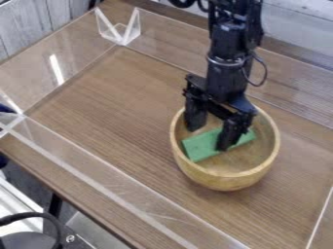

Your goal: Remove the green block from inside the brown bowl and put it on the table

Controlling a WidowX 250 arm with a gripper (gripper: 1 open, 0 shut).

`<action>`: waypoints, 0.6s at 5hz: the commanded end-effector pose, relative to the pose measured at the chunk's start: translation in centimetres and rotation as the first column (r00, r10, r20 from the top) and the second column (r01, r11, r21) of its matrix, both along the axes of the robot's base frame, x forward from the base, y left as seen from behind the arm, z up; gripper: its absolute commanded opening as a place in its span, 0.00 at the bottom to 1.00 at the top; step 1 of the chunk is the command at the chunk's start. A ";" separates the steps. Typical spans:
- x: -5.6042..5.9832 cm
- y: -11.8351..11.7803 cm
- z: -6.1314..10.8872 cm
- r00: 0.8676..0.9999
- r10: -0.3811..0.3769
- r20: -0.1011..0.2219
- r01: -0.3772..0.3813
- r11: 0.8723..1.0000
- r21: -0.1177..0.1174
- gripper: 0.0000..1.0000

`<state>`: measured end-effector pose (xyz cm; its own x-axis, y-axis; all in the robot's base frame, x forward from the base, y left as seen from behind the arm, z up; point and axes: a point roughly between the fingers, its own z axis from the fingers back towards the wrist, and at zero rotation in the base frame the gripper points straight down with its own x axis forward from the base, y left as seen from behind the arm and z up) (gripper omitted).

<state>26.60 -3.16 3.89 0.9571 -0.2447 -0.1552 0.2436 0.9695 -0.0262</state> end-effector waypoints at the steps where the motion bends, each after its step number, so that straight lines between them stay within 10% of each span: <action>1: 1.0 -0.2 0.4 0.999 -0.009 0.039 0.010 1.000 -0.008 0.00; 3: 1.3 -0.4 0.4 0.998 -0.023 0.056 0.025 0.999 -0.028 0.00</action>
